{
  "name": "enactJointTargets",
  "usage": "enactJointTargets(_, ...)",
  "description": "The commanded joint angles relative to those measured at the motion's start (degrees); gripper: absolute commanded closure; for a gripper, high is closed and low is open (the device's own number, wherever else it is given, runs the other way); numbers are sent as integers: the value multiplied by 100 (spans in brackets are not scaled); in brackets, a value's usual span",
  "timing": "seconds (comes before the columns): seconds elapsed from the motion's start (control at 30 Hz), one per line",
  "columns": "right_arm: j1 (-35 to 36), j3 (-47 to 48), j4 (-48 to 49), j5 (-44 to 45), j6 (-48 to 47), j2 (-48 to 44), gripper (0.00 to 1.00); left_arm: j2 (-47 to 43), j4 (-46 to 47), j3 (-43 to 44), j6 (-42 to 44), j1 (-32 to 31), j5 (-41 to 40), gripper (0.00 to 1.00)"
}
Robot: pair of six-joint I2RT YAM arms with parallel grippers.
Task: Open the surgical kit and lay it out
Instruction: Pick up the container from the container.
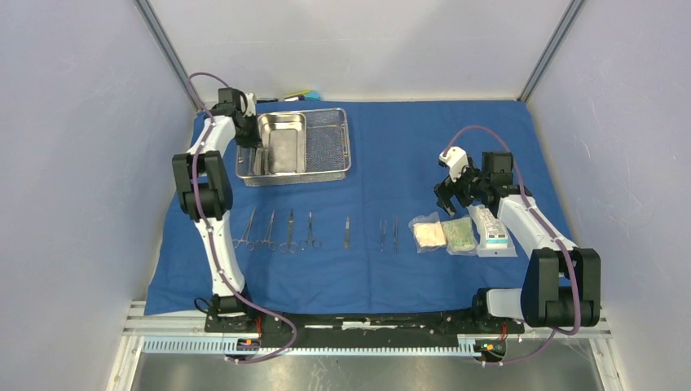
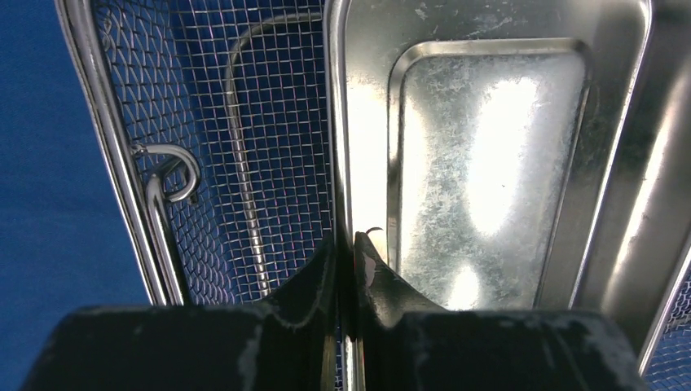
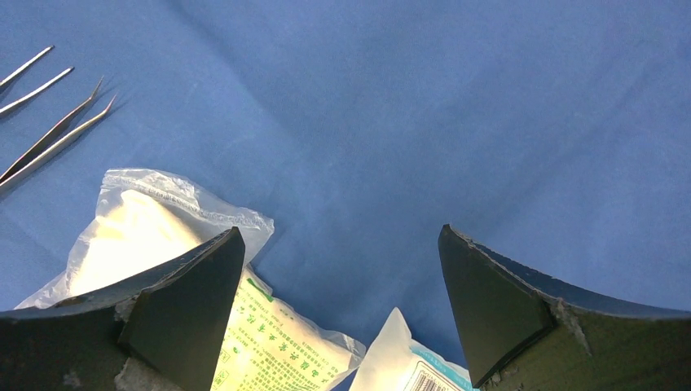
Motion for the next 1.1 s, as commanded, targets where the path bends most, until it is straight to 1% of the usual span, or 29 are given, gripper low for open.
enactJointTargets(0.0,-18,5,197,-80,42,-13,3,-662,776,-265,-185,-35,364,98)
enactJointTargets(0.13,-13,5,203,-66,32,21,3,-807,1094,-539,-184,-28,633,98)
enactJointTargets(0.33,-15,37,212,-82,47,68,3,-1065,1636,-945,-277,-29,438,98)
enactJointTargets(0.53,-13,49,207,-92,44,71,3,-863,1655,-548,-440,-37,451,98)
enactJointTargets(0.63,-16,40,205,-76,42,63,3,-668,1387,-137,-589,-37,334,98)
enactJointTargets(0.87,-20,57,211,-80,35,121,3,-461,1166,346,-761,-36,261,98)
enactJointTargets(1.07,-18,53,216,-66,26,151,3,-547,1106,272,-591,-40,223,98)
